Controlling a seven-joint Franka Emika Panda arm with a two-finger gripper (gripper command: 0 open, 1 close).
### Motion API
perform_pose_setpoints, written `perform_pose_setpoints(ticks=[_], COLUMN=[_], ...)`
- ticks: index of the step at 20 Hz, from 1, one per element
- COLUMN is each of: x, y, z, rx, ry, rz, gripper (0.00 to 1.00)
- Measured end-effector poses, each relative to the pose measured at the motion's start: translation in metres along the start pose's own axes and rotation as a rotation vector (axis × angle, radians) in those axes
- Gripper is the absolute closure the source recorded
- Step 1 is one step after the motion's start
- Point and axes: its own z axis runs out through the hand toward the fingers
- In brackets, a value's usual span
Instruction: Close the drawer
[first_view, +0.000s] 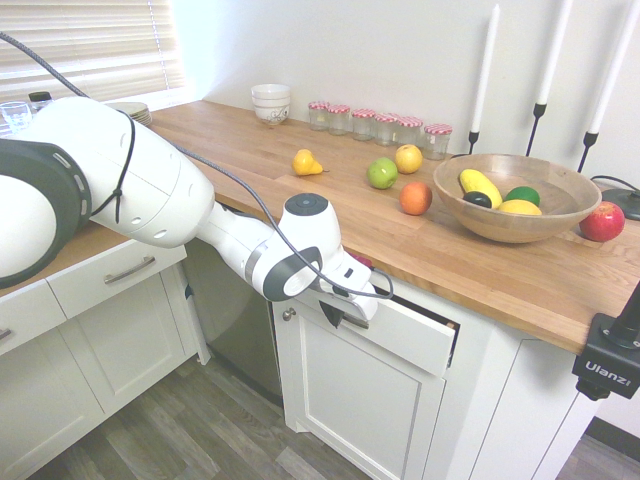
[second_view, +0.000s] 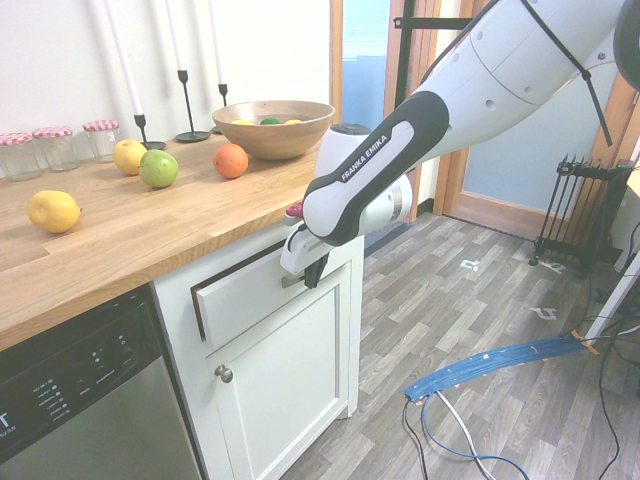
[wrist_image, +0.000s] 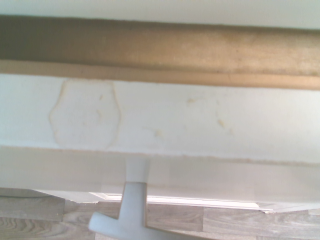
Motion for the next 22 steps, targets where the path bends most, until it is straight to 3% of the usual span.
perform_pose_setpoints(ticks=[5, 12, 20, 21, 22], x=[0.004, -0.015, -0.068, -0.075, -0.083], y=[0.008, 0.044, 0.073, 0.078, 0.083], z=[0.001, 0.015, -0.052, -0.061, -0.07], rx=[-0.02, -0.146, -0.171, -0.17, -0.172], ry=[-0.011, -0.155, -0.218, -0.219, -0.22], rz=[0.024, 0.059, 0.065, 0.064, 0.06], gripper=[1.0, 1.0, 1.0, 0.0, 0.0])
